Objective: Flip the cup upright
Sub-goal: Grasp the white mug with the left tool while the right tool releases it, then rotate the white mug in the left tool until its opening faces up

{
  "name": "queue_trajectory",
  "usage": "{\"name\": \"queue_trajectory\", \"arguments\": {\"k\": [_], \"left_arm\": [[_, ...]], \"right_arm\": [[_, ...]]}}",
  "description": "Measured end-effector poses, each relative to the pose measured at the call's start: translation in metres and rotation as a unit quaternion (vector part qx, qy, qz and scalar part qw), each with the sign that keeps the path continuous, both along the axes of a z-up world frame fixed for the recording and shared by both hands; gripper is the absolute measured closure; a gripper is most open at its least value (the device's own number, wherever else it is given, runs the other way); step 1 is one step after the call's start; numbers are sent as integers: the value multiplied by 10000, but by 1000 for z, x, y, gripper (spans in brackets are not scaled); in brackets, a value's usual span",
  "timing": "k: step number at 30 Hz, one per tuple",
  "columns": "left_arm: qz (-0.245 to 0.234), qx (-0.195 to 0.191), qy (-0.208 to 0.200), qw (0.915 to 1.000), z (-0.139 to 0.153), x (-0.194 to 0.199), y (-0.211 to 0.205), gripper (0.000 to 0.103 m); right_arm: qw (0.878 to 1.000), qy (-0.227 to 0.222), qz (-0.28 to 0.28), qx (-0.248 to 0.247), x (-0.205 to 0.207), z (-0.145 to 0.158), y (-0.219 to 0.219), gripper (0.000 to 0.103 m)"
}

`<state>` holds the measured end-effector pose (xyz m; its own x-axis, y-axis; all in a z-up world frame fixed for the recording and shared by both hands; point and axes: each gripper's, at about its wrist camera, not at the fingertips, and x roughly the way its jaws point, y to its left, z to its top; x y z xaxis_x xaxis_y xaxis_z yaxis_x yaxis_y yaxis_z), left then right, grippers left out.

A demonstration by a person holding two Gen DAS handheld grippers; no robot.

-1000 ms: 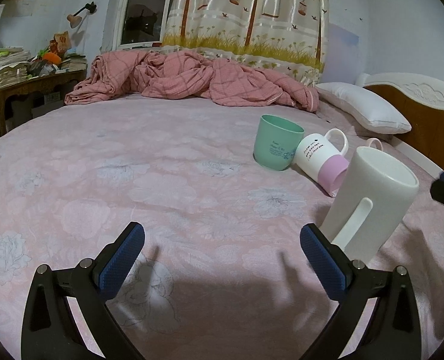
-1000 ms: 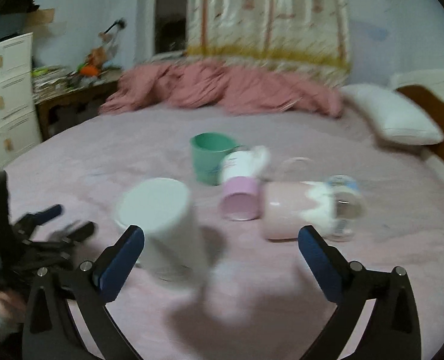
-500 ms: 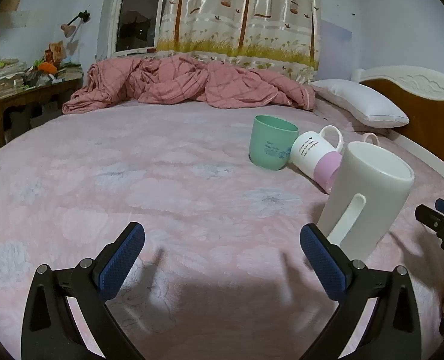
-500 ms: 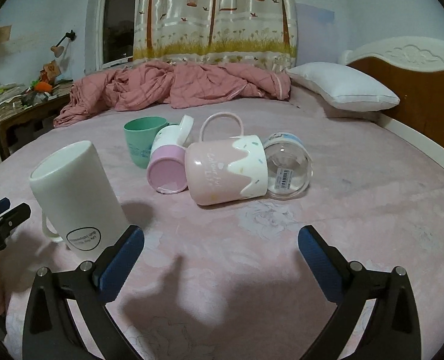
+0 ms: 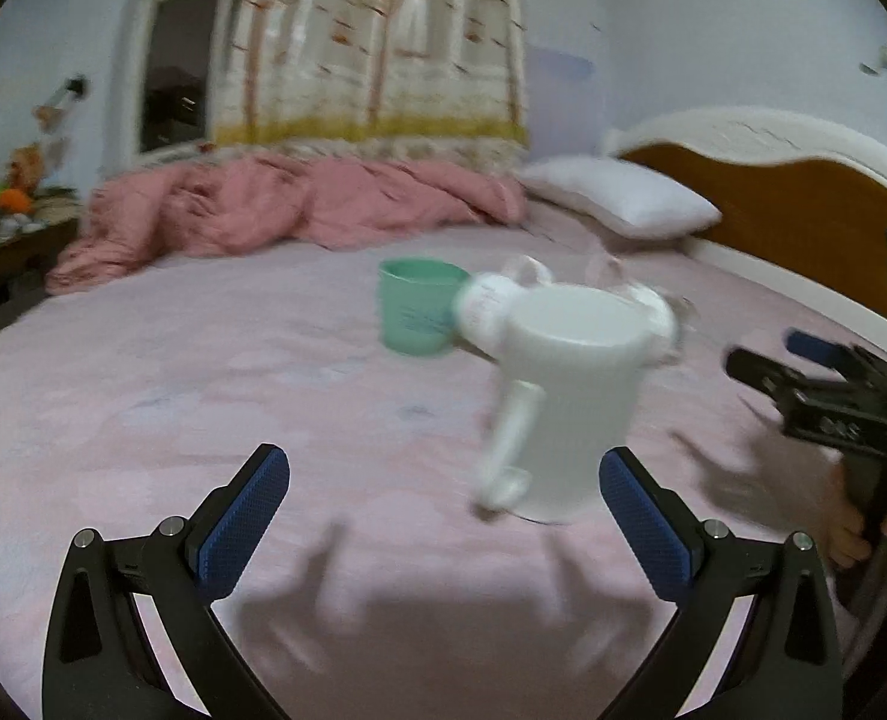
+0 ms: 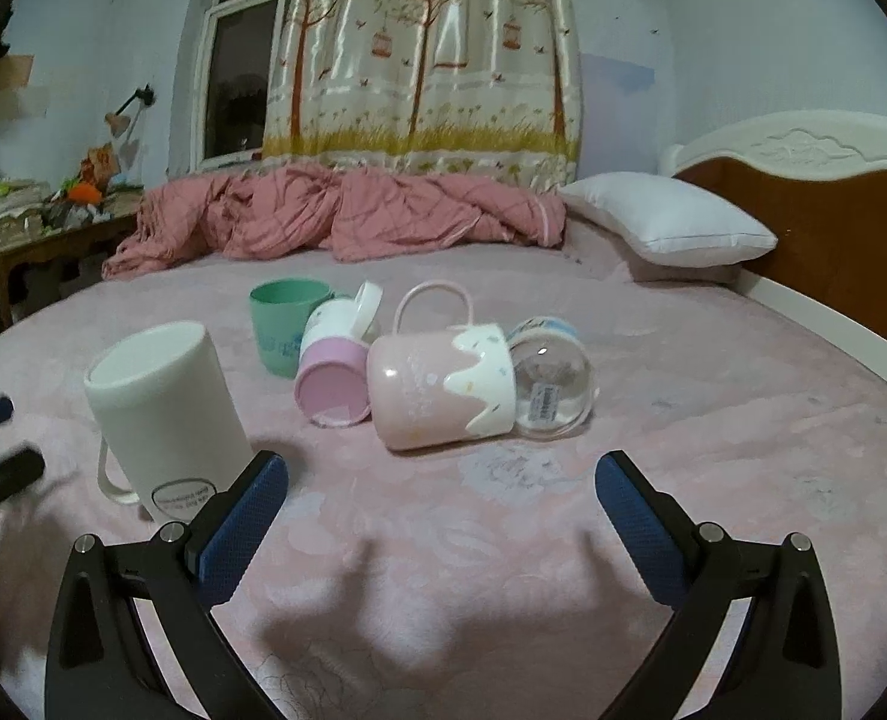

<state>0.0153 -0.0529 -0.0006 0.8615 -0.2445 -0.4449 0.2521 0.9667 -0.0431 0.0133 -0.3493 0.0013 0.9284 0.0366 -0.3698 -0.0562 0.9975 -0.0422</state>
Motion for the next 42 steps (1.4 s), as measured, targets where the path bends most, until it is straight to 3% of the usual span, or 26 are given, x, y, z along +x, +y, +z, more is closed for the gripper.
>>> {"name": "queue_trajectory", "arguments": {"k": [3,10,14,19,26,31,36,42], "left_arm": [[-302,-85,401,9987,0,10,-16,0],[-155,-315,707,9969,4,15,-22,0],[-239,-700,1049,9917,4,14,-18,20],[-395,-940,1396,9849,-3,16,-29,24],[-571,-712,1861,9783,-20,43,-59,24],[-207,-508,1977,9787,-32,69,-67,24],[49,-798,2189,9725,-38,87,-59,24],[198,-252,2248,9739,-42,100,-76,20]], "right_arm": [[9999,27,-11,120,0,2,-6,0],[9988,216,-250,355,7,-1,-19,0],[9978,329,-324,470,10,-2,-24,0],[9978,398,-322,426,13,-4,-22,0],[9967,465,-367,560,15,-6,-24,0],[9959,505,-382,647,17,-6,-27,0],[9953,590,-381,664,19,-7,-29,0],[9950,658,-376,647,22,-9,-29,0]]}}
